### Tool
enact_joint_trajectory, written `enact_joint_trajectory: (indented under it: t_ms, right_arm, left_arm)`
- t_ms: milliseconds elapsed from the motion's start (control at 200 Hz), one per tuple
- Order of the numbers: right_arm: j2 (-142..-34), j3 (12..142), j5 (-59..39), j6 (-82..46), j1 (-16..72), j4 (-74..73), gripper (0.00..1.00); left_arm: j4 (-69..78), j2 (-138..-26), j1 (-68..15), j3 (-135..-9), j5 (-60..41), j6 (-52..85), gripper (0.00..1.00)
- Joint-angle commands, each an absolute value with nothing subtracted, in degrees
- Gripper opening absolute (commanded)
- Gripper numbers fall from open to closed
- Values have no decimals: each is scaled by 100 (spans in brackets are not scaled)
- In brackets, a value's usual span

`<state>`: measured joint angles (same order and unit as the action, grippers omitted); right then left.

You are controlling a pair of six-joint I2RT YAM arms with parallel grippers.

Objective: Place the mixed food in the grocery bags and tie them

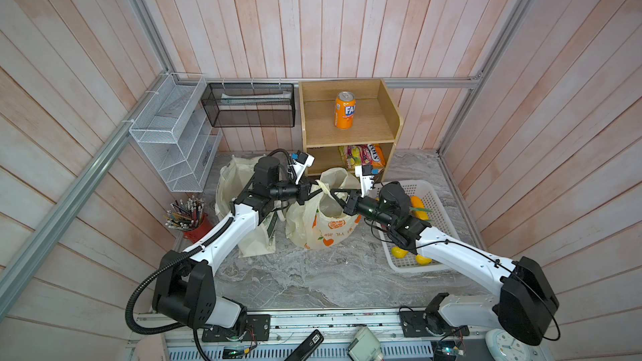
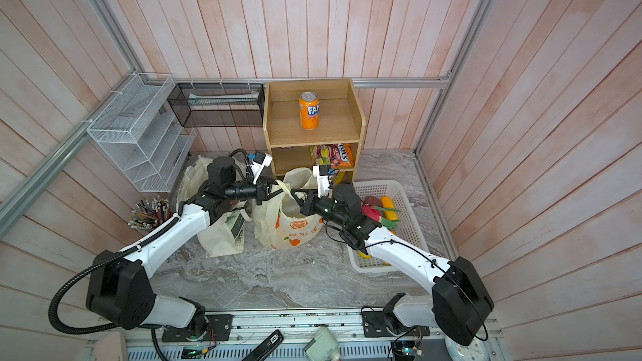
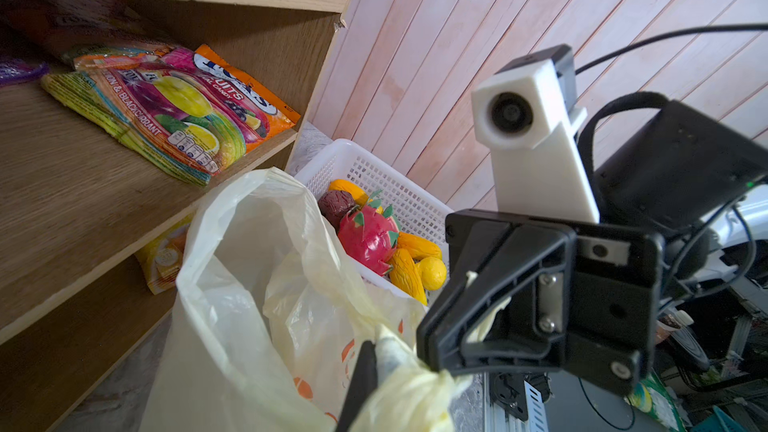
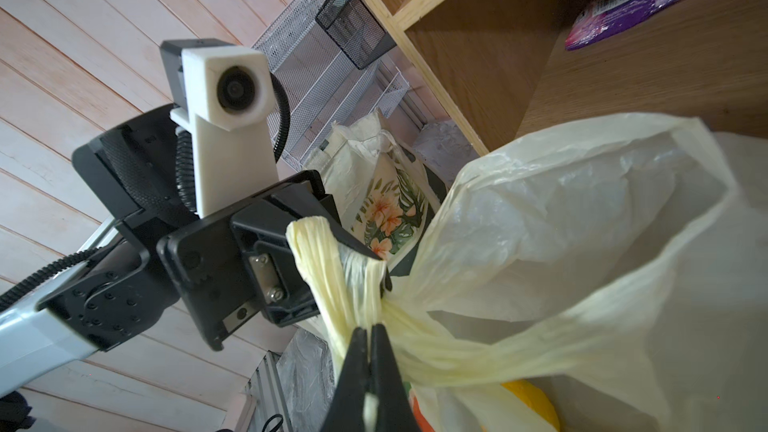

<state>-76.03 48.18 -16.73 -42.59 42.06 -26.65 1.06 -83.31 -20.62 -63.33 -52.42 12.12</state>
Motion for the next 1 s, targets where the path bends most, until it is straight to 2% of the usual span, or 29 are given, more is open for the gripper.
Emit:
enact_joint_trajectory:
  t_ms: [0, 190, 340, 515, 660, 695, 835, 995]
  right_arm:
    - [-8058, 4566, -1503, -4504, 4333, -2686, 0]
    - [-8270, 4643, -1461, -4551, 4333, -2878, 0]
    - [-8193, 4643, -1267, -4570, 4309, -2904, 0]
    - [-8078, 4514, -1257, -4676, 4184, -3015, 0]
    - [-7973, 4417, -1272, -4765, 4030, -3098, 0]
    - [-7963, 4408, -1296, -4767, 4017, -3108, 0]
    - [-8053, 4473, -1524, -4770, 4018, -3157, 0]
    - [-8091, 4541, -1697, -4809, 4193, -3277, 0]
  left_arm:
    - [476, -8363, -1898, -6542, -5061, 1376, 0]
    - [264, -8341, -1898, -6587, -5292, 1209, 0]
    - [-440, -8348, -1865, -6747, -5568, 676, 0]
    - [-850, -8344, -1664, -6759, -5930, 302, 13]
    - [-1116, -8383, -1610, -6812, -6165, 81, 15]
    - [-1114, -8380, -1608, -6812, -6178, 62, 14]
    - [-746, -8419, -1607, -6723, -6222, 359, 0]
    - [-481, -8415, -1608, -6637, -6089, 634, 0]
